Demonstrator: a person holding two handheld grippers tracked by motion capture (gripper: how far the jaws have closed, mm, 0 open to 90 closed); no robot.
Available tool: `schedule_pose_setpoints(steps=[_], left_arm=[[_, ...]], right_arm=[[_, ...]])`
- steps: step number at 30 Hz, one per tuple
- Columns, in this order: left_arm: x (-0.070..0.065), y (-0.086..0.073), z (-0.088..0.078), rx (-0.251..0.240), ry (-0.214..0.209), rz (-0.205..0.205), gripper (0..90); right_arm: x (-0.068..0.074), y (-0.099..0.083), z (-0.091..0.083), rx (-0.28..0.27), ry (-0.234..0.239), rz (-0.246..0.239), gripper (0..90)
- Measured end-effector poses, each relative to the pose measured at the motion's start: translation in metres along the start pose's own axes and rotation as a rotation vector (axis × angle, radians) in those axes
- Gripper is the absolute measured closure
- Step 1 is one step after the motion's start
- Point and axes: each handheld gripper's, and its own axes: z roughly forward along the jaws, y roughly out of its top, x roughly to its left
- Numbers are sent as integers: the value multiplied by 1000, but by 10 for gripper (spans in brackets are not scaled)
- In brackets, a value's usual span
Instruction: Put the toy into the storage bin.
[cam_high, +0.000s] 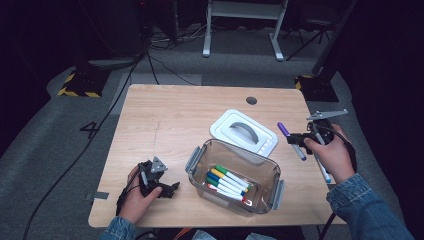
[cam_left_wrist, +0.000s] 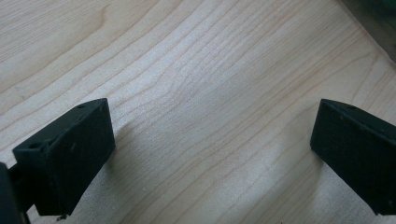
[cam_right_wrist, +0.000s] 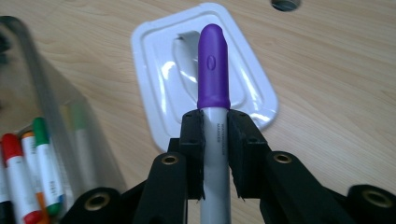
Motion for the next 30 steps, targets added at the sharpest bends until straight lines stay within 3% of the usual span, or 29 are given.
schedule_pose_setpoints(steps=[8, 20, 30], left_arm=[[0, 0, 0, 1, 0, 1, 2], [1, 1, 0, 1, -4, 4, 2], [1, 1, 0, 1, -4, 5, 2]], right_arm=[[43, 16, -2, 8, 96, -98, 772], [106, 22, 4, 27, 258, -227, 772], [156, 18, 24, 112, 364, -355, 772]])
